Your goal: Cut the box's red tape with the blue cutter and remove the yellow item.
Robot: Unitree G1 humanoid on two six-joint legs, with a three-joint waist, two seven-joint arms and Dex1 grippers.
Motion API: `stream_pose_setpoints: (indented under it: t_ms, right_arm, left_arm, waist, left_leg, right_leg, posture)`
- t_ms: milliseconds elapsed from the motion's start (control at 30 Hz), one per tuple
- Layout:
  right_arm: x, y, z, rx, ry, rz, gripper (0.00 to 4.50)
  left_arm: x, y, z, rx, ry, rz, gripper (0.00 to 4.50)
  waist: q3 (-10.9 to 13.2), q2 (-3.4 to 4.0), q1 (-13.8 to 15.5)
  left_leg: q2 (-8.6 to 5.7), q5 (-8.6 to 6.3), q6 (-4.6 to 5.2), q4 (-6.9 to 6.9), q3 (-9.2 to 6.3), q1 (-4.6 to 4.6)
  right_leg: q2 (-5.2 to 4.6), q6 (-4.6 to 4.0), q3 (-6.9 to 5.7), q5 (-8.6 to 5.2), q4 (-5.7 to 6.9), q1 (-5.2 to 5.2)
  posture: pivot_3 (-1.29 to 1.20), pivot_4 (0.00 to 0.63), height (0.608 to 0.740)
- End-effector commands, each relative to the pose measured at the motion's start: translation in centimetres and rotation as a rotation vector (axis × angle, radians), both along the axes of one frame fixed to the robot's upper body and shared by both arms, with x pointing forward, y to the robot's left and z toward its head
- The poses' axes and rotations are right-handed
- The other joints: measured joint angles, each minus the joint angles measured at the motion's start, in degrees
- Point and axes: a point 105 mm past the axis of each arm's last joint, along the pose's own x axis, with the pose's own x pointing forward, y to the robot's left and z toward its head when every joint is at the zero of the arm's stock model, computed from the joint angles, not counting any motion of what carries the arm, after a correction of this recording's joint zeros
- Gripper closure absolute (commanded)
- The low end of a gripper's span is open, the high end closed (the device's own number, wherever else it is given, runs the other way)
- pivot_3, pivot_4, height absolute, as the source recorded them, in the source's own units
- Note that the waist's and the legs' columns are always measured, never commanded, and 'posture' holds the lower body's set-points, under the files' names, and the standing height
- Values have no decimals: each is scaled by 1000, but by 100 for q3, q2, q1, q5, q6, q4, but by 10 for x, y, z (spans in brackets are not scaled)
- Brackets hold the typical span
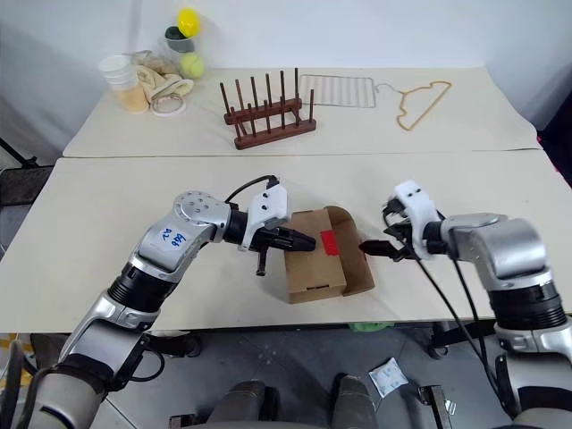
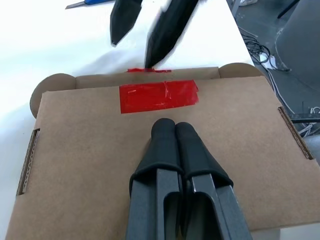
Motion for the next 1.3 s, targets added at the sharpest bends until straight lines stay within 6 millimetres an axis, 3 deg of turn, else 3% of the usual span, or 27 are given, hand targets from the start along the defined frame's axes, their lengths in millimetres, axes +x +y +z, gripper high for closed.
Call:
stream_pose_setpoints:
  t_ms: [33,500,600,767,967,1167,1300]
  right_arm:
    - [2,0,3,130,78,-21,233]
    - [-6,39,-17,248,239,130,233]
    - [-8,42,-26,236,262,141,847]
    - [-5,45,-37,199,276,140,2554]
    - [-7,67,-34,198,294,214,2554]
    - [-7,67,-49,93,328,210,2554]
    - [0,66,-41,77,299,181,3856]
  left_arm:
    - [-2,1,-7,23,21,-9,4500]
    - [-3,4,-7,32,15,-7,4500]
    - [-2,4,-7,33,13,-5,4500]
    - [-2,5,-6,32,11,1,4500]
    - [-1,6,-6,29,12,5,4500]
    - [0,3,-6,20,12,6,4500]
    - [0,3,-6,14,12,10,4500]
  waist:
    - [0,0,-2]
    - [0,0,-11]
    - [0,0,-12]
    - [0,0,-14]
    - [-1,0,-98]
    - [-8,-8,-139]
    - [-8,-9,-140]
  left_leg:
    - [1,0,0,-1,0,0]
    - [0,0,0,-4,-1,1]
    - [0,0,0,-4,-1,2]
    - [0,0,-1,-4,-1,2]
    - [1,0,-1,-3,-1,7]
    - [1,0,-2,-3,-7,8]
    - [1,0,-2,-3,-7,8]
  right_leg:
    - [0,0,0,0,-1,0]
    - [1,0,-2,0,1,-2]
    - [1,0,-2,0,2,-2]
    - [1,0,-2,0,2,-2]
    - [1,0,0,0,9,-1]
    - [0,0,-2,0,12,0]
    - [0,0,-2,0,11,0]
  posture:
    - [0,150,740]
    - [0,150,740]
    - [0,150,740]
    - [0,150,740]
    - [0,150,740]
    - [0,150,740]
    - [0,150,740]
